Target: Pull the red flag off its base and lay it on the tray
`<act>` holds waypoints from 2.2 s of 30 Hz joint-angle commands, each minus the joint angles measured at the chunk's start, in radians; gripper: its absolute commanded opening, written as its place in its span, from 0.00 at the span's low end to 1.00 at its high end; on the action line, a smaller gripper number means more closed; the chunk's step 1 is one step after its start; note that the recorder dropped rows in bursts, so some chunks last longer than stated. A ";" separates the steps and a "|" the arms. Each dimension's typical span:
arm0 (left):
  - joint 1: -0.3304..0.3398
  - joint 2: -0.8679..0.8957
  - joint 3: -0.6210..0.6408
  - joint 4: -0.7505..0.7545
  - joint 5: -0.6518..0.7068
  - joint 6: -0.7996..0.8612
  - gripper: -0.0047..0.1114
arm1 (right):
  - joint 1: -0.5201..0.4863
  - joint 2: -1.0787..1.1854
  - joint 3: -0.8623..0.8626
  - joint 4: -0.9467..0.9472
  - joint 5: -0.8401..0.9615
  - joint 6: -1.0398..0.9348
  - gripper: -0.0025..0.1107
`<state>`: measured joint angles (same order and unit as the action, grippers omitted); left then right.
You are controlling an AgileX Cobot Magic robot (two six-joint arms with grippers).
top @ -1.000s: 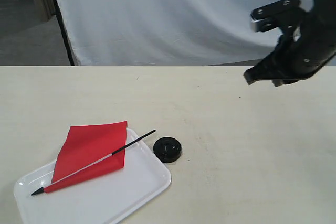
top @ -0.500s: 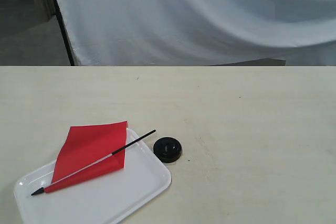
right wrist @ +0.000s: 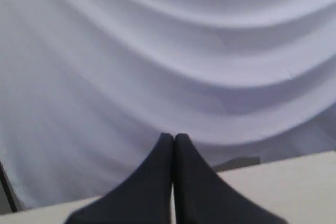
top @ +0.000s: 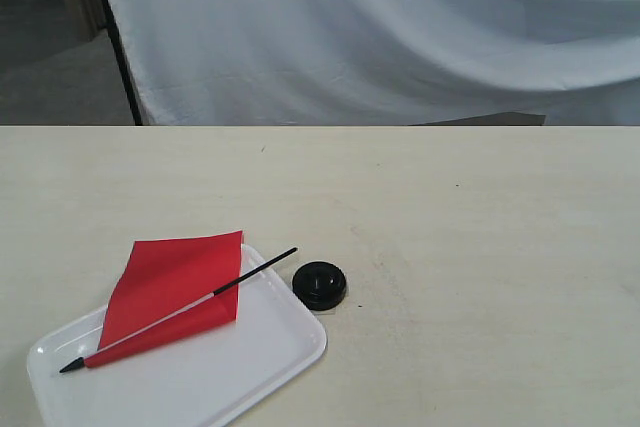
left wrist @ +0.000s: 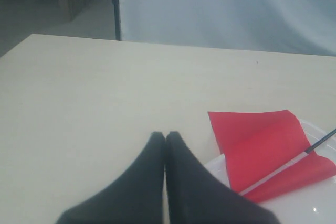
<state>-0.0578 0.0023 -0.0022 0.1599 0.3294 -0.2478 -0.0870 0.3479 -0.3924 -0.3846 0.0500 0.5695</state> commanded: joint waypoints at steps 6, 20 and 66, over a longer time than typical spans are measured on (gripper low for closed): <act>-0.004 -0.002 0.002 0.000 -0.004 0.005 0.04 | 0.051 -0.330 0.048 -0.001 0.036 0.010 0.03; -0.004 -0.002 0.002 0.000 -0.005 0.005 0.04 | 0.072 -0.348 0.141 -0.006 0.091 -0.017 0.03; -0.004 -0.002 0.002 0.000 -0.005 0.005 0.04 | 0.072 -0.348 0.392 0.247 0.145 -0.189 0.03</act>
<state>-0.0578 0.0023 -0.0022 0.1599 0.3294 -0.2478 -0.0177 0.0045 -0.0021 -0.2587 0.1883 0.5147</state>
